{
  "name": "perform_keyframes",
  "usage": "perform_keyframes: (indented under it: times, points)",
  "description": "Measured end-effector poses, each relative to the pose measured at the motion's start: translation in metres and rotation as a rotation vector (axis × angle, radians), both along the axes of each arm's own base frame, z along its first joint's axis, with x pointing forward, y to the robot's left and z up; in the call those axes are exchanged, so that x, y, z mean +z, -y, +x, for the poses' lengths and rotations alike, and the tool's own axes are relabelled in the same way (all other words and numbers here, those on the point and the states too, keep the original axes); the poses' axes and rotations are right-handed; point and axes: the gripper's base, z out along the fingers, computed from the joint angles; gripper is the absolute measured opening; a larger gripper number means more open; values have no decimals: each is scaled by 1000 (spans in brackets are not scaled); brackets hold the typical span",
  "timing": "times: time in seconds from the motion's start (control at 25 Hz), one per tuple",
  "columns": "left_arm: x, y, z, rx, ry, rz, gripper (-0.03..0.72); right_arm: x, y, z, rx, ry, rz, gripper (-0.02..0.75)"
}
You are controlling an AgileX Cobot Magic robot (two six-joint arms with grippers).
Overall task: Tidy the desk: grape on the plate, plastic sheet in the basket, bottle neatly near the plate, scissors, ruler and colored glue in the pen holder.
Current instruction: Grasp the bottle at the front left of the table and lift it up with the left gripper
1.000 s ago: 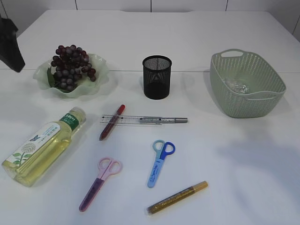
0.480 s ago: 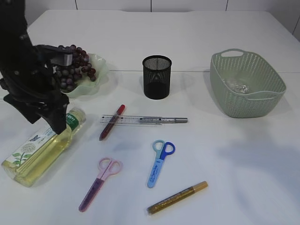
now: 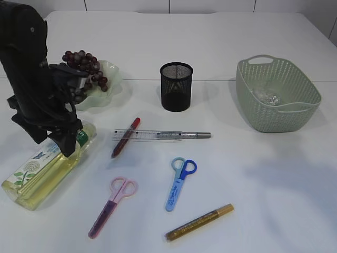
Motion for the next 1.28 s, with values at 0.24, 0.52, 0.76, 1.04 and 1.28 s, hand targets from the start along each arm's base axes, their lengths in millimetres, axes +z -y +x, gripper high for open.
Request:
perform_keyframes:
  times: [0.24,0.52,0.76,1.04,1.28]
  points:
    - [-12,-1,6,2,10,33,584,0,0,0,0,0,0,399]
    - [-12,-2,10,-12,61,38,584,0,1,0,-1,1,-8,399]
    - [-12,-2,13,-17,90,36,584,0,1,0,-2,1,-13,399]
    - [-22,-10,17,6,70,43,584,0,2,0,-4,2,-19,399]
    - [-35,-10,19,9,35,50,584,-1,2,1,-2,0,-20,399]
